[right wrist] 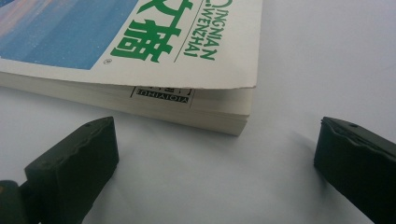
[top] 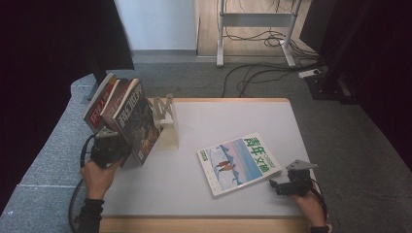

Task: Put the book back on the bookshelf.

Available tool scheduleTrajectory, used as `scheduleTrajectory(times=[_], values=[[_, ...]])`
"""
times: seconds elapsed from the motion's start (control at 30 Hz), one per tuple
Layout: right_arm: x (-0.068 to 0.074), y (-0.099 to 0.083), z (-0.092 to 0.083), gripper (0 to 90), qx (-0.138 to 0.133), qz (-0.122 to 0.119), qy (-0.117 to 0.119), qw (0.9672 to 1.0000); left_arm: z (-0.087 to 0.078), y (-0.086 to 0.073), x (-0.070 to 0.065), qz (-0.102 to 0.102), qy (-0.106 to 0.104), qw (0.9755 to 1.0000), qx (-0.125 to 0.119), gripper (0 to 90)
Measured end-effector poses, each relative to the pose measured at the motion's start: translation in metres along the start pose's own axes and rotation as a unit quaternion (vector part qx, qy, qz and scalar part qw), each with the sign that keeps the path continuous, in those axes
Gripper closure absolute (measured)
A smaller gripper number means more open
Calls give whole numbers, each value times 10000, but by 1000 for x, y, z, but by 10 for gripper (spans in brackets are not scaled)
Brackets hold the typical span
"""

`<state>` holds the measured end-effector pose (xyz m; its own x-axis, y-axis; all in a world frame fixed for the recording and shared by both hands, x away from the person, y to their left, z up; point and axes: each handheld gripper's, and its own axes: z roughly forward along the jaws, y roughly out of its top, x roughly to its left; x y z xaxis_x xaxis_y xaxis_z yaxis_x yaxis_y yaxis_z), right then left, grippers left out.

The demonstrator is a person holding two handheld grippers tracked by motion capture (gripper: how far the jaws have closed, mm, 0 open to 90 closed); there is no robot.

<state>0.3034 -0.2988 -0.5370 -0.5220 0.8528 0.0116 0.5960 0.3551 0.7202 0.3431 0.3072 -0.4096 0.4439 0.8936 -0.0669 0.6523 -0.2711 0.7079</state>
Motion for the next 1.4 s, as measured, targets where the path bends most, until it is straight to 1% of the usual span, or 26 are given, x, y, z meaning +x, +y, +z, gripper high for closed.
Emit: scheduleTrajectory(times=[0.23,0.37,0.43,0.5,0.7,0.83,0.97,1.03,1.07,1.13,1.2,1.27,1.3,1.4], values=[[0,0,0,0,-1,3,4,10000,7,5,2,-96,93,9999,-66,801],[0,0,0,0,-2,3,6,10000,11,7,2,-137,95,9998,-108,798],[0,0,0,0,-1,3,4,10000,12,7,2,-123,97,9998,-119,794],[0,0,0,0,-2,5,6,10000,14,7,2,-162,100,9997,-133,789],[0,0,0,0,-3,5,7,10000,14,6,0,-79,163,9997,-140,758],[0,0,0,0,-3,4,7,10000,11,2,-2,-15,145,9998,-157,692],[0,0,0,0,-2,4,6,10000,5,-2,-7,69,168,9998,-127,613],[0,0,0,0,-1,3,5,10000,2,-5,-7,64,144,9998,-120,563],[0,0,0,0,-1,3,4,10000,-1,-8,-8,91,134,9998,-128,551],[0,0,0,0,0,4,4,10000,-6,-12,-9,77,87,9998,-135,521],[0,0,0,0,-1,3,4,10000,-10,-17,-11,115,60,9998,-152,506],[0,0,0,0,1,4,2,10000,-14,-22,-14,157,-10,9997,-190,470],[0,0,0,0,2,4,2,10000,-16,-25,-16,258,-85,9994,-208,455],[0,0,0,0,2,2,-2,10000,-16,-28,-22,437,-217,9985,-240,389]])
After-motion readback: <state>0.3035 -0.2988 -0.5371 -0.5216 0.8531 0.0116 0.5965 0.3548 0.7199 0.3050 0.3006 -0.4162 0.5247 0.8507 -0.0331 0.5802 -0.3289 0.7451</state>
